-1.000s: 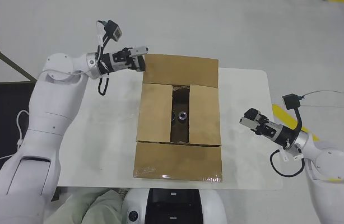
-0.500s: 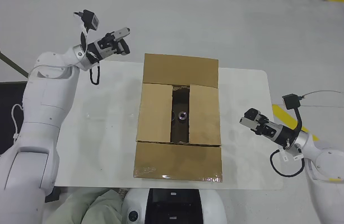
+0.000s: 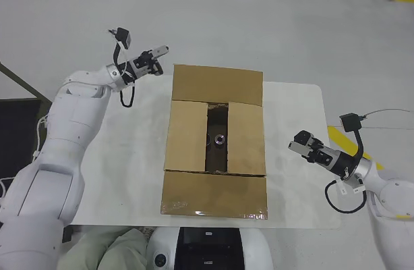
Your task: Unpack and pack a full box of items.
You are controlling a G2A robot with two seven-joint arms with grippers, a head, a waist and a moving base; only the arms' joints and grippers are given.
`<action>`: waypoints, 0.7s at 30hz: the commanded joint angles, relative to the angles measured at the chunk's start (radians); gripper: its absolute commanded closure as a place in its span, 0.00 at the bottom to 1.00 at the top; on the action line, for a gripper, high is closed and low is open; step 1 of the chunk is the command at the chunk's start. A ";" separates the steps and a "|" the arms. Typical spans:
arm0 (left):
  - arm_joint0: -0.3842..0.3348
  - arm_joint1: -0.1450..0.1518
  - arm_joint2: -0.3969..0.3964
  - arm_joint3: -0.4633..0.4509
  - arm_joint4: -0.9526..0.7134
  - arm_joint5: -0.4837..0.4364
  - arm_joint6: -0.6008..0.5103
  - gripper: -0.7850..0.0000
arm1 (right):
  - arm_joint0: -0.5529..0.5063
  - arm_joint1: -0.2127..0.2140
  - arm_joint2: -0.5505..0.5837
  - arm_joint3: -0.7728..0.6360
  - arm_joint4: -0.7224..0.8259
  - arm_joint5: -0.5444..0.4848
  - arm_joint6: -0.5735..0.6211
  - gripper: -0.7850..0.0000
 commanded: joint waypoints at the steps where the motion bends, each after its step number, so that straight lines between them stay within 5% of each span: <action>1: -0.007 -0.013 0.017 0.022 -0.005 0.001 -0.008 0.00 | 0.000 0.000 0.000 0.000 0.000 0.000 0.000 0.00; 21: -0.074 -0.124 0.068 0.174 -0.182 0.185 -0.091 0.00 | 0.000 0.000 0.000 0.000 0.000 0.000 0.000 0.00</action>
